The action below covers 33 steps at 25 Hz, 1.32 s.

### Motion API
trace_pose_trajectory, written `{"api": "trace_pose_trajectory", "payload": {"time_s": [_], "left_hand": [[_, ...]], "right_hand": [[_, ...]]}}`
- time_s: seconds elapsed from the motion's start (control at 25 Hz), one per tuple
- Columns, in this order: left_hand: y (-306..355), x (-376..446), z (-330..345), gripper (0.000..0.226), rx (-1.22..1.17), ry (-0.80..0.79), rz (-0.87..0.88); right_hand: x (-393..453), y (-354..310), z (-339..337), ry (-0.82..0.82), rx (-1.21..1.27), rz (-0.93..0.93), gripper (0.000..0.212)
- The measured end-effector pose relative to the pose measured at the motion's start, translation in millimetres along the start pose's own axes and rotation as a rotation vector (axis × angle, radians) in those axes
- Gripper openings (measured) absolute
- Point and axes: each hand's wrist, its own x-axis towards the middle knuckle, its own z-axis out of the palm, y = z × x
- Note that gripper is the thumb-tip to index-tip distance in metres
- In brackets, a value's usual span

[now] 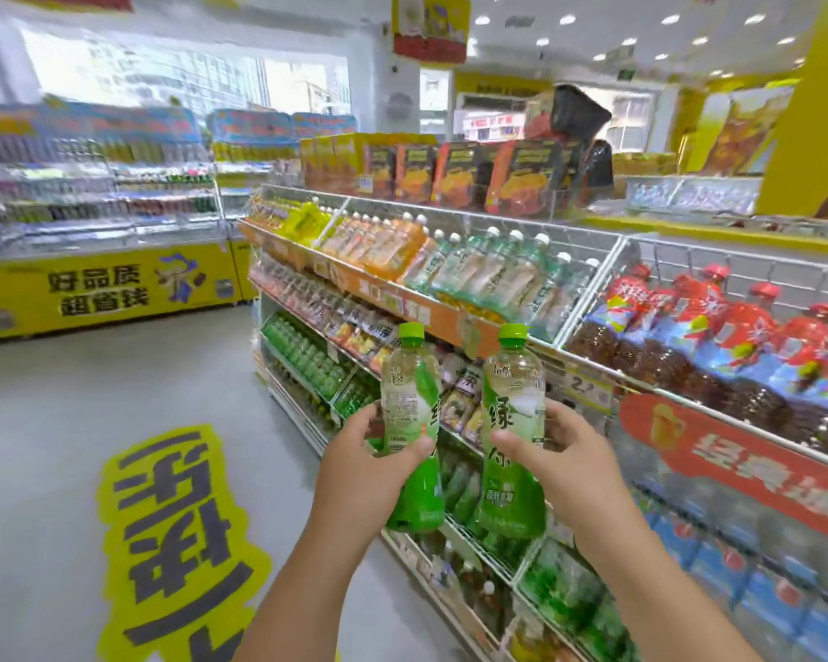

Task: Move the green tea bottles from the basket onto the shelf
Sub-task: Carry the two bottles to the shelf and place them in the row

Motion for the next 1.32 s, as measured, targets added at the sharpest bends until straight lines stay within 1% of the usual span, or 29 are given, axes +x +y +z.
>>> {"api": "trace_pose_trajectory", "payload": {"time_s": [0.16,0.24,0.28,0.4,0.44,0.48,0.56,0.64,0.68,0.72,0.8,0.88,0.96,1.04,1.12,1.16,1.2,1.28,1.32], "left_hand": [[-6.2,59.8,-7.8,0.046,-0.048,0.023,-0.005],[-4.9,92.2,-10.4,0.047,-0.084,0.022,-0.005],[-4.0,108.8,-11.1,0.045,-0.105,0.013,-0.005],[0.5,164.9,-12.4,0.044,-0.148,-0.070,-0.007],[0.4,185.0,-13.2,0.048,-0.146,-0.115,0.002],[-1.4,205.9,-14.6,0.055,-0.140,-0.156,0.018],[-0.5,242.6,-17.8,0.067,-0.134,-0.210,0.067],[-4.4,284.9,-19.3,0.072,-0.106,-0.291,0.114],[-7.4,302.3,-18.9,0.071,-0.090,-0.334,0.133],[-9.0,316.2,-18.3,0.071,-0.088,-0.390,0.147],[-11.8,340.4,-15.0,0.076,-0.122,-0.512,0.157],[-11.5,357.4,-8.1,0.080,-0.120,-0.583,0.175],[-9.2,365.3,-0.7,0.066,-0.138,-0.663,0.192],[-10.6,367.4,9.4,0.059,-0.160,-0.758,0.184],[-7.2,364.2,16.3,0.043,-0.191,-0.799,0.169],[-5.4,360.9,19.0,0.042,-0.201,-0.817,0.166],[-4.5,357.5,20.9,0.049,-0.227,-0.835,0.171],[-5.8,353.5,26.8,0.070,-0.211,-0.841,0.188],[-9.5,353.8,31.3,0.073,-0.198,-0.843,0.175]], "right_hand": [[60.6,-1.2,31.8,-0.075,0.028,-0.006,0.041],[89.3,1.0,45.6,-0.078,0.015,-0.010,0.043],[101.9,1.4,52.6,-0.073,0.003,-0.014,0.051],[140.3,-0.7,77.2,-0.024,-0.013,-0.026,0.097],[153.2,-1.5,87.1,0.013,-0.007,-0.031,0.103],[164.7,-2.1,96.7,0.043,0.004,-0.041,0.099],[183.4,-2.7,117.5,0.100,0.027,-0.048,0.080],[200.9,3.2,134.0,0.202,0.028,-0.045,0.062],[205.9,3.8,140.5,0.244,0.034,-0.044,0.049],[208.7,2.2,147.7,0.283,0.042,-0.043,0.042],[212.1,1.2,157.8,0.393,0.063,-0.038,0.040],[211.6,-3.1,163.9,0.497,0.074,-0.040,0.041],[209.3,-2.9,166.1,0.548,0.080,-0.020,0.042],[206.0,-1.6,164.5,0.584,0.042,0.002,0.053],[204.2,-3.5,160.0,0.603,0.035,-0.007,0.060],[204.5,-4.7,156.3,0.599,0.028,-0.013,0.058],[206.0,-4.9,152.1,0.595,0.020,-0.010,0.052],[207.9,-1.1,144.8,0.574,0.022,-0.010,0.046],[209.3,1.4,142.6,0.560,0.017,-0.003,0.044]]}}
